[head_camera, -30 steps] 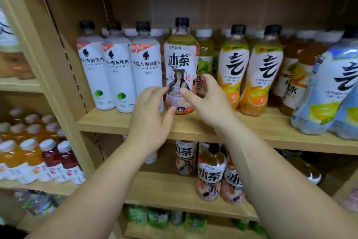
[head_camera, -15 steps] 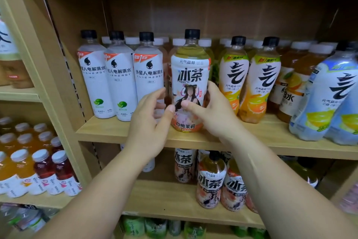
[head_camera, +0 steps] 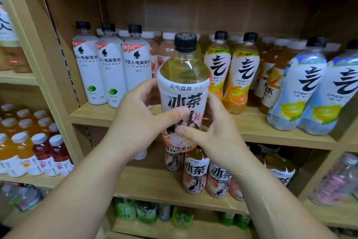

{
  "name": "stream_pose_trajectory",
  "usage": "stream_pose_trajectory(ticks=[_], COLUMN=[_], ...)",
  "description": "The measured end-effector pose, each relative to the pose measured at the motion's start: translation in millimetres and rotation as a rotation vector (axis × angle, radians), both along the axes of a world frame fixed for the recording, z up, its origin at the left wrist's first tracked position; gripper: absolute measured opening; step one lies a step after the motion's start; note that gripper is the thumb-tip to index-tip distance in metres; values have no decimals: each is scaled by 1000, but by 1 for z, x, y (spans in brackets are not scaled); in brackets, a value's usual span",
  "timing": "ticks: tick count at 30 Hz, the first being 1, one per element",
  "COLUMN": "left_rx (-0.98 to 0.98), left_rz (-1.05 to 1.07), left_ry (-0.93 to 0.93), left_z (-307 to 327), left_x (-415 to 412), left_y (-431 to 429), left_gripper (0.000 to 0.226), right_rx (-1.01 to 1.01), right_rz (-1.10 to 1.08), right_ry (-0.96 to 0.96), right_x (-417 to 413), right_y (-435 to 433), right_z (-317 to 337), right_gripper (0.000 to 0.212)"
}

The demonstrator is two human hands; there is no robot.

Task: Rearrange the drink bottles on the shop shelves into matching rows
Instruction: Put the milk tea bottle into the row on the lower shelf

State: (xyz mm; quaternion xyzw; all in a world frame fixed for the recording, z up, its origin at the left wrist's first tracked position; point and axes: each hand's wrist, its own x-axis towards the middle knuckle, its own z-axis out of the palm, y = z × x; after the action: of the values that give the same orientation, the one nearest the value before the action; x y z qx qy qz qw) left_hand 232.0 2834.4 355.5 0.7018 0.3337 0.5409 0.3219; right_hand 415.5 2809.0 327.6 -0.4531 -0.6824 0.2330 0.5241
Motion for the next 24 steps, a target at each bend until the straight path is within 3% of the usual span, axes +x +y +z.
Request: stream_pose_trajectory(ticks=[6,13,16,19,24], left_rx=[-80,-283,-329,-386,-482], left_rz=[32,176,239,268,247], left_ry=[12,-98,-38,49,78], left_z=[-19,-104,-144,-180,-212], left_x=[-14,-21,-32,-43,-41], left_y=[-30,-39,-33,-21,10], left_gripper=[56,38,45,53,58], right_rx=[-57,-256,-284,-204,-85], right_rz=[67,127,-50,-340,-603], right_ry=[-65,-255,-327,-538,-730], right_x=[-7,2,16,28,34], right_y=[-16,-3,4,12,30], right_z=[-24,-90,-121,-145,-165], right_gripper=[76,100,82,70,74])
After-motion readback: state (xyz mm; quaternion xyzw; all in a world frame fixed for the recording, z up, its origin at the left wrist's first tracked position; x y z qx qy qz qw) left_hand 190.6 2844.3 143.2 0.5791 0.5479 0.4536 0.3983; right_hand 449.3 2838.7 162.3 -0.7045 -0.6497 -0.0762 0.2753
